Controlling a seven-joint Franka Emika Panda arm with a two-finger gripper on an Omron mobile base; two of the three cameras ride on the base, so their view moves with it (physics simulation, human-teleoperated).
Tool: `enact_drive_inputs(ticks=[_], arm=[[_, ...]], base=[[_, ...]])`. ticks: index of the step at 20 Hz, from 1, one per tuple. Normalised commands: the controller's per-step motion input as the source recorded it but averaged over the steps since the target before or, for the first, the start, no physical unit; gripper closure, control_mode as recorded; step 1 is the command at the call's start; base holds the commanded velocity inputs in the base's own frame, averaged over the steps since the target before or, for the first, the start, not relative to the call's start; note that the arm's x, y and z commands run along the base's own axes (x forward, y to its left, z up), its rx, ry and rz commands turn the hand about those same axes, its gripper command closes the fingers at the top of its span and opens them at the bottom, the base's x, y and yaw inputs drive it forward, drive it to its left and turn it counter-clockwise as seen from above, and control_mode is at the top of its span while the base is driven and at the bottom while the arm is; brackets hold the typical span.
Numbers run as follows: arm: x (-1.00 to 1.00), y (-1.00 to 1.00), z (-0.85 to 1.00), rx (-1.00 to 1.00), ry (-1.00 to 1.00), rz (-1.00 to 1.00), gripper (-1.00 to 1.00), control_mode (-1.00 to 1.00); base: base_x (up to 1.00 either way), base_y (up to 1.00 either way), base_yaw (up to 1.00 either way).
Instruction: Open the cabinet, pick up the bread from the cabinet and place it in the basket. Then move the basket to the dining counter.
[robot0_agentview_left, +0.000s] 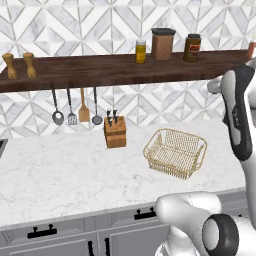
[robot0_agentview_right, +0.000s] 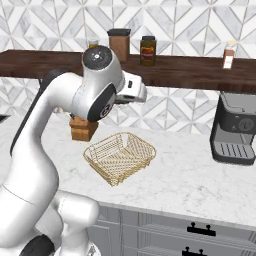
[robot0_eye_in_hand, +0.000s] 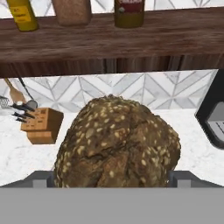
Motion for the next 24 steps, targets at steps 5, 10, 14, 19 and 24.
enact_drive_inputs(ticks=[5, 10, 14, 19, 24], arm=[[-0.84, 0.78, -0.89, 0.02, 0.18, -0.10, 1.00, -1.00], [0.15, 0.27, -1.00, 0.13, 0.23, -0.08, 1.00, -1.00], [0.59, 0.40, -1.00, 0.12, 0.07, -0.05, 1.00, -1.00], [1.00, 0.02, -0.95, 0.05, 0.14, -0.01, 1.00, -1.00], [0.90, -0.18, -0.68, 0.00, 0.12, 0.00, 1.00, -1.00]], base=[[0.00, 0.00, 0.00], [0.00, 0.00, 0.00], [0.00, 0.00, 0.00], [0.00, 0.00, 0.00], [0.00, 0.00, 0.00]])
